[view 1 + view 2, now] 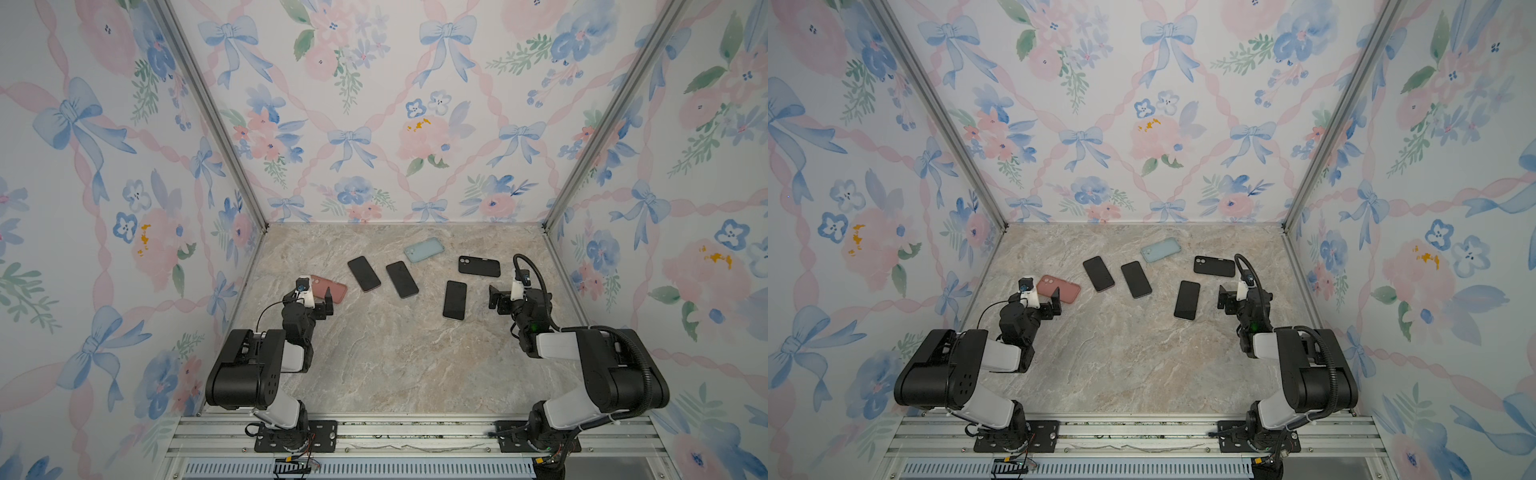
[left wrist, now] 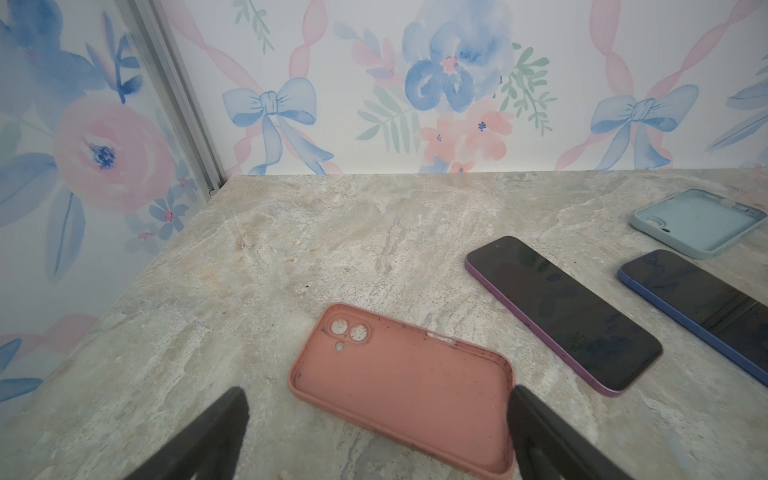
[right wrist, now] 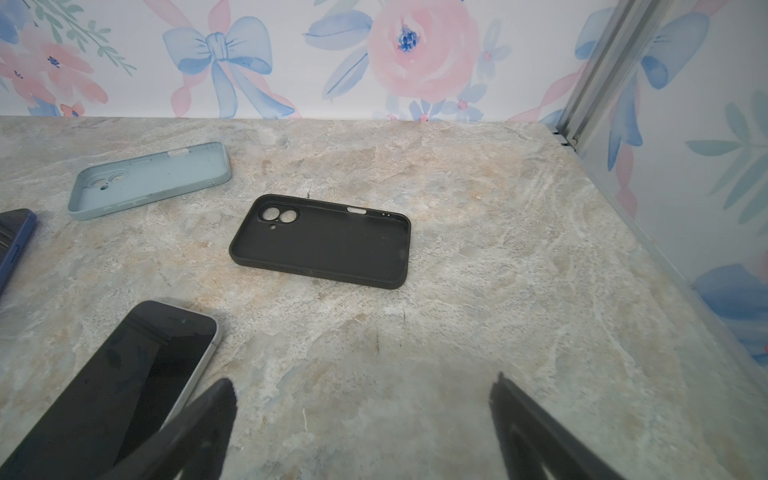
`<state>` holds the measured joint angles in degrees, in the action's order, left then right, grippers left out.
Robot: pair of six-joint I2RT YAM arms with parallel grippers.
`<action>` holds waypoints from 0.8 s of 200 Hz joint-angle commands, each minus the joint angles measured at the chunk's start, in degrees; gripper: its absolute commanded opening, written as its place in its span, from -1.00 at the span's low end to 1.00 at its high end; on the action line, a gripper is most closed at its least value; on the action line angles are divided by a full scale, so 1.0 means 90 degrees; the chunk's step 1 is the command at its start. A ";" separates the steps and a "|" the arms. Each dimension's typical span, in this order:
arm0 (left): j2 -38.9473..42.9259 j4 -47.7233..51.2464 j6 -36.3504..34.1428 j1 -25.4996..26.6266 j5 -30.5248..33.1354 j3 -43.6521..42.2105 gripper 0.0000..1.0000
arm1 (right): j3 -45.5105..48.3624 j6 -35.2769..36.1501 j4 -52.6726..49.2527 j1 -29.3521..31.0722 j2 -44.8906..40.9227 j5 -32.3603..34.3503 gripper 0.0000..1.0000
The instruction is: Put the phone into the phone case
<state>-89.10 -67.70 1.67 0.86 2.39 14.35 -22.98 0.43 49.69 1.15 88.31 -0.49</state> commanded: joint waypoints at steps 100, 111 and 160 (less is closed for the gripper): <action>-0.0070 -0.0133 -0.0061 0.0062 0.0121 -0.0037 0.96 | -0.0005 -0.0055 0.0114 -0.0045 0.0031 -0.0082 0.94; -0.0069 -0.0125 -0.0083 0.0087 0.0154 -0.0041 0.96 | -0.0004 -0.0051 0.0119 -0.0048 0.0031 -0.0090 0.93; -0.0051 -0.0139 -0.0109 0.0138 0.0229 -0.0042 0.96 | -0.0004 -0.0052 0.0128 -0.0051 0.0031 -0.0082 0.93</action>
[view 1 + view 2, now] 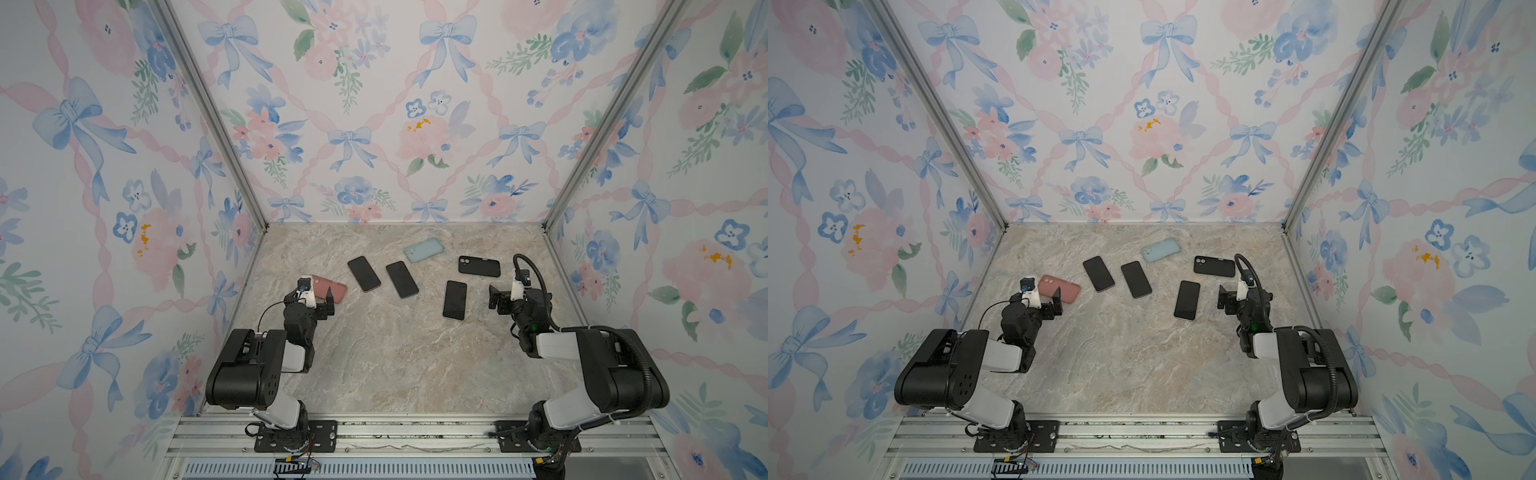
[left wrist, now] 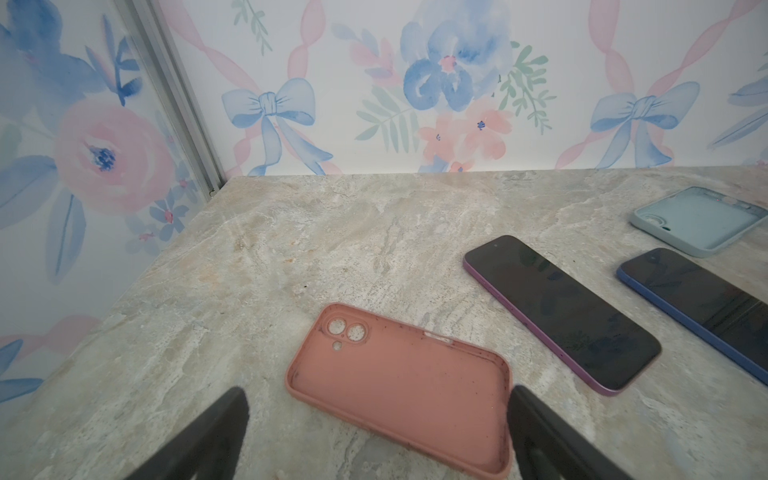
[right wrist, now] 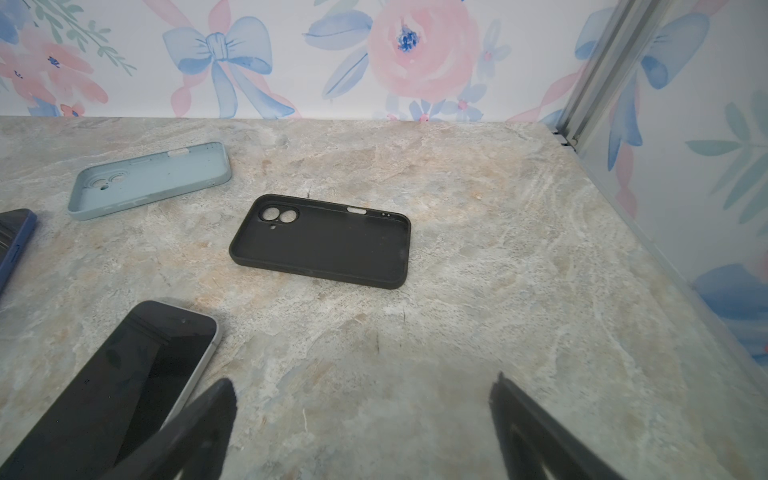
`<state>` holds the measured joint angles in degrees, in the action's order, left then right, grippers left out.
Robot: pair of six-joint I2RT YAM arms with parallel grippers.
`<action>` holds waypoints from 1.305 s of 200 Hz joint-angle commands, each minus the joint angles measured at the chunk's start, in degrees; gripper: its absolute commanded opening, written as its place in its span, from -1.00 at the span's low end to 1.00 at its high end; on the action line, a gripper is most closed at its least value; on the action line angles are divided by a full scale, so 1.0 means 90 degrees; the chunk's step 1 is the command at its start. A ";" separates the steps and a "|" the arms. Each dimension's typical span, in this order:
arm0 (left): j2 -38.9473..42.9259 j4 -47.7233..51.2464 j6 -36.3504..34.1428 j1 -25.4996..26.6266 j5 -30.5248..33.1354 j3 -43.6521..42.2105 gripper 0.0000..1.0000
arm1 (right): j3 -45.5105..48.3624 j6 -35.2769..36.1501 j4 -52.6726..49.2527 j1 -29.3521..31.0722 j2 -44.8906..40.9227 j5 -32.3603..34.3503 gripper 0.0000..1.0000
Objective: Put the phone into the phone case
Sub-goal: 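Move the left gripper over the pink case while the right gripper reaches toward the phones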
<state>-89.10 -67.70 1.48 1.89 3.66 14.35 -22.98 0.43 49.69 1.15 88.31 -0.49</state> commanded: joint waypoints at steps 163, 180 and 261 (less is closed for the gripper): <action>0.1125 0.7090 0.2661 0.1314 0.1301 0.3674 0.96 | -0.2206 -0.0716 -0.4849 0.1944 -0.1365 0.1431 0.93; 0.0727 0.7848 0.3059 0.1316 0.0992 0.4185 0.96 | -0.2623 -0.0810 -0.5217 0.2423 -0.0980 0.1407 0.93; -0.0435 0.9487 0.3891 0.0966 0.0575 0.5165 0.96 | -0.3579 -0.0406 -0.4745 0.3765 0.0687 0.0493 0.94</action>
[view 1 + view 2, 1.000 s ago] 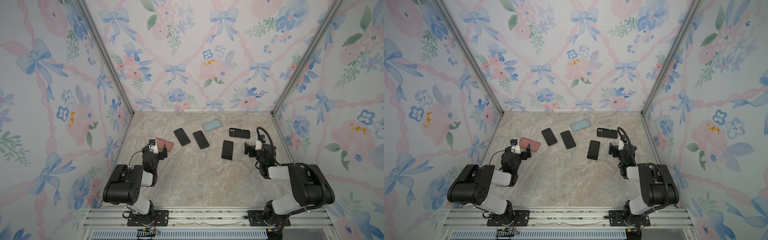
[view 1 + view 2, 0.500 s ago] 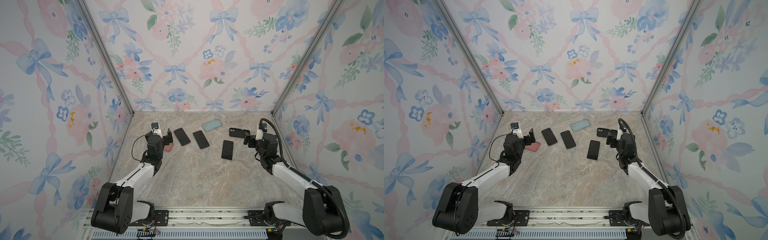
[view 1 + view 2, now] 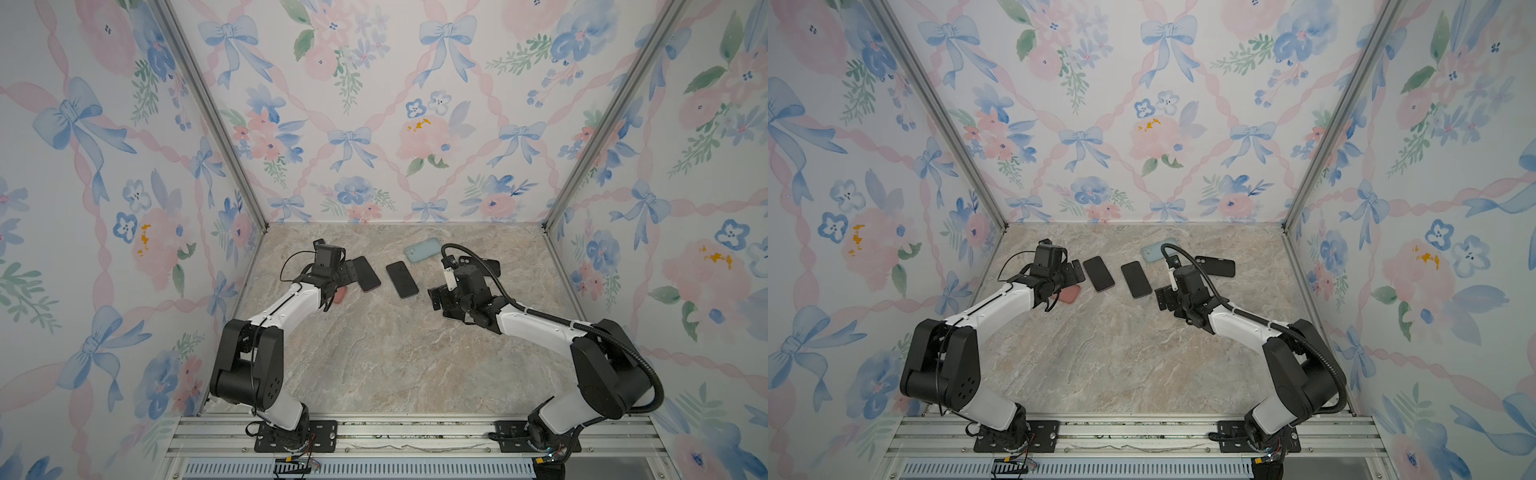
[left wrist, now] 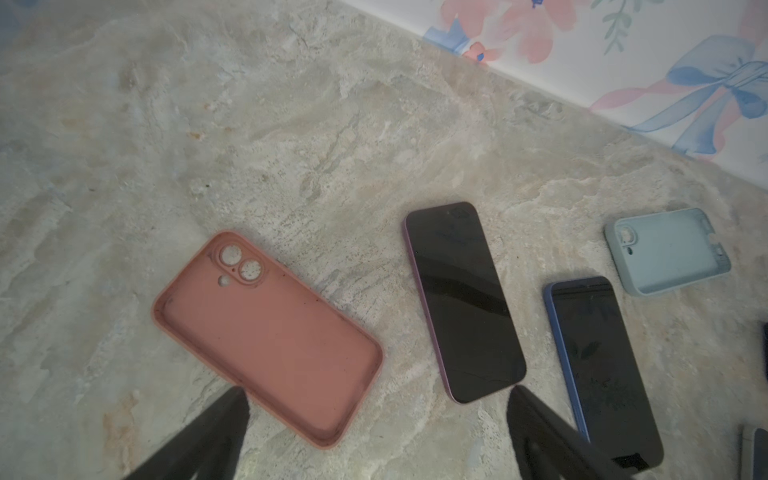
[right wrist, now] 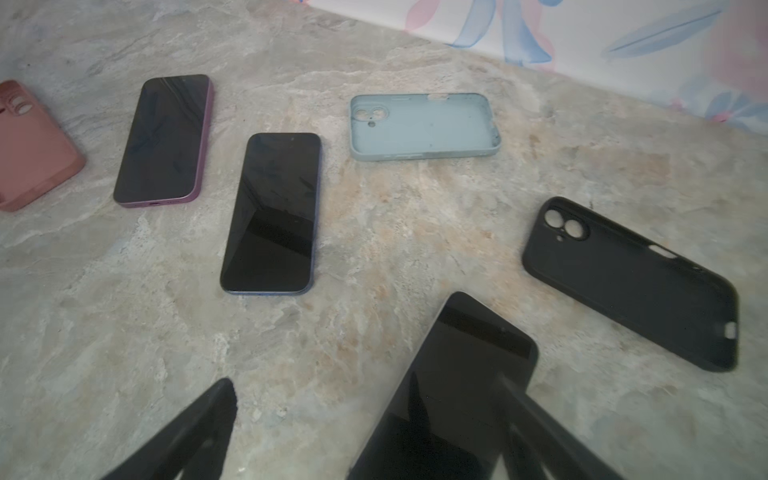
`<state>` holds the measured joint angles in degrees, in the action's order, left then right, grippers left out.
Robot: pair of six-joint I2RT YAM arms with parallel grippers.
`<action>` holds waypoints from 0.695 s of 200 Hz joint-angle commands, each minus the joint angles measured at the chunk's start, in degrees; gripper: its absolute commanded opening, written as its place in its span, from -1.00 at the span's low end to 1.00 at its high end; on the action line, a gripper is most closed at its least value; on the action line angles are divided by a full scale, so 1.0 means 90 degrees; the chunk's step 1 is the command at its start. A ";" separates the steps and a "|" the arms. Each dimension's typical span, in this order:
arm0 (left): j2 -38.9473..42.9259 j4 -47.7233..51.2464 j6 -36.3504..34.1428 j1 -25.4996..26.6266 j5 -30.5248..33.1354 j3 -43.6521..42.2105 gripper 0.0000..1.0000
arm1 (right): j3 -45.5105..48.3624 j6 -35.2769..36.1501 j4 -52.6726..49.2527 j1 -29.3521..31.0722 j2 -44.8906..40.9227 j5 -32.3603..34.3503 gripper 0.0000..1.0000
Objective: Put the phone into the phone case
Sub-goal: 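Move the left gripper over the pink case while the right gripper reaches toward the phones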
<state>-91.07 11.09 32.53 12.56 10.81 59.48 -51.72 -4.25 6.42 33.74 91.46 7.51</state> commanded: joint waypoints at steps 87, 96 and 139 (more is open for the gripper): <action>-0.0875 0.0833 0.0950 -0.0880 -0.0675 0.0125 0.32 | -0.1076 -0.0062 0.0513 0.0337 0.1525 -0.1524 0.93; -0.0983 0.0845 0.0965 -0.0878 -0.0668 0.0154 0.29 | -0.1103 -0.0046 0.0499 0.0354 0.1558 -0.1526 0.94; -0.1406 0.0999 0.0988 -0.0916 -0.0653 0.0387 0.11 | -0.1116 0.0009 0.0459 0.0363 0.1603 -0.1375 0.94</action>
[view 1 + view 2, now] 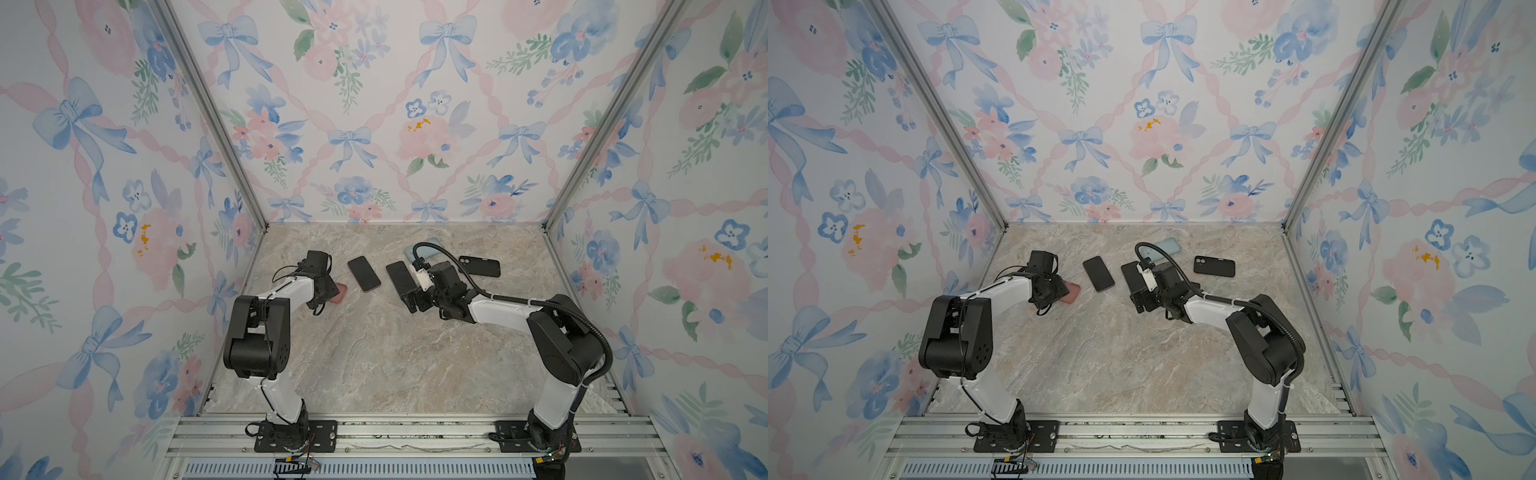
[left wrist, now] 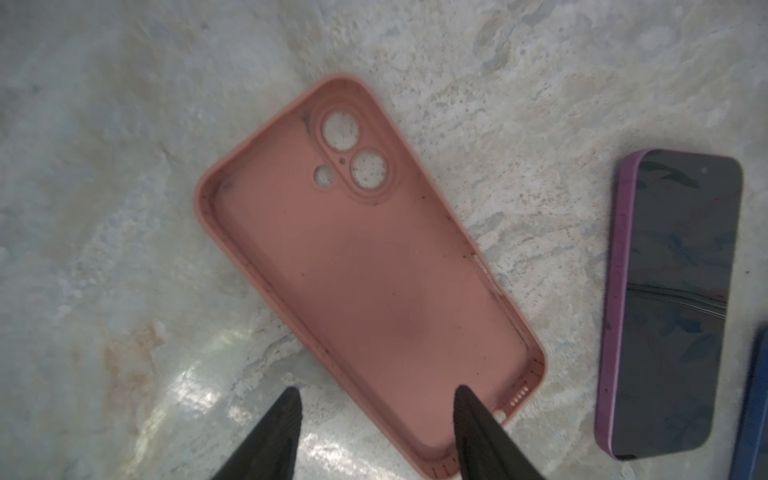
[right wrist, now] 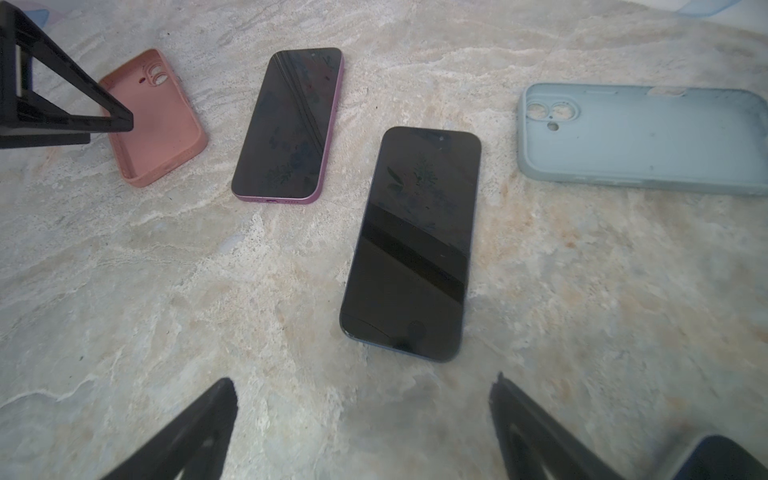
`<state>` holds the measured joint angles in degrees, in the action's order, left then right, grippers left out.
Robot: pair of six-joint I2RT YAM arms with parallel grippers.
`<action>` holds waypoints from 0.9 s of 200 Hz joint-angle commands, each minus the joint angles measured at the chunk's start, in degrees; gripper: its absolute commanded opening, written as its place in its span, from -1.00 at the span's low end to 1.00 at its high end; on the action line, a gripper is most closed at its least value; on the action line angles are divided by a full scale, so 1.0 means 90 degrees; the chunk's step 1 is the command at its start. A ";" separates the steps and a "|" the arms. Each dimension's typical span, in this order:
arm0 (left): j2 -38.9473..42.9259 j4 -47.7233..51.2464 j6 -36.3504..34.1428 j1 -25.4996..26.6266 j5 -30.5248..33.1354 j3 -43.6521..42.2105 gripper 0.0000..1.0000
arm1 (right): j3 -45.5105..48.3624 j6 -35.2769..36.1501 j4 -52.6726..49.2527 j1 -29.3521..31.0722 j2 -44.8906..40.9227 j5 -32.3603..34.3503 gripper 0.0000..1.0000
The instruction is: Put the phone into the phone case
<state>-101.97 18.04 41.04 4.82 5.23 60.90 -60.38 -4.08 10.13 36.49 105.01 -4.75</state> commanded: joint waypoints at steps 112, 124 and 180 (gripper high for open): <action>-0.0374 0.0261 -0.0057 -0.0152 -0.0042 0.0243 -0.57 | -0.0245 -0.0070 -0.0050 0.0078 0.0090 0.0333 0.93; -0.0360 0.0261 -0.0067 -0.0145 -0.0037 0.0228 -0.57 | -0.0264 -0.0073 -0.0076 0.0086 0.0089 0.0333 0.94; -0.0187 0.0278 -0.0136 -0.0152 -0.0177 0.0149 -0.67 | -0.0278 -0.0074 -0.0172 0.0173 0.0026 0.0743 0.94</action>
<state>-104.57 18.98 40.91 3.90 4.82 62.50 -61.28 -4.10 10.02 36.97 105.14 -0.99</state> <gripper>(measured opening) 0.169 0.968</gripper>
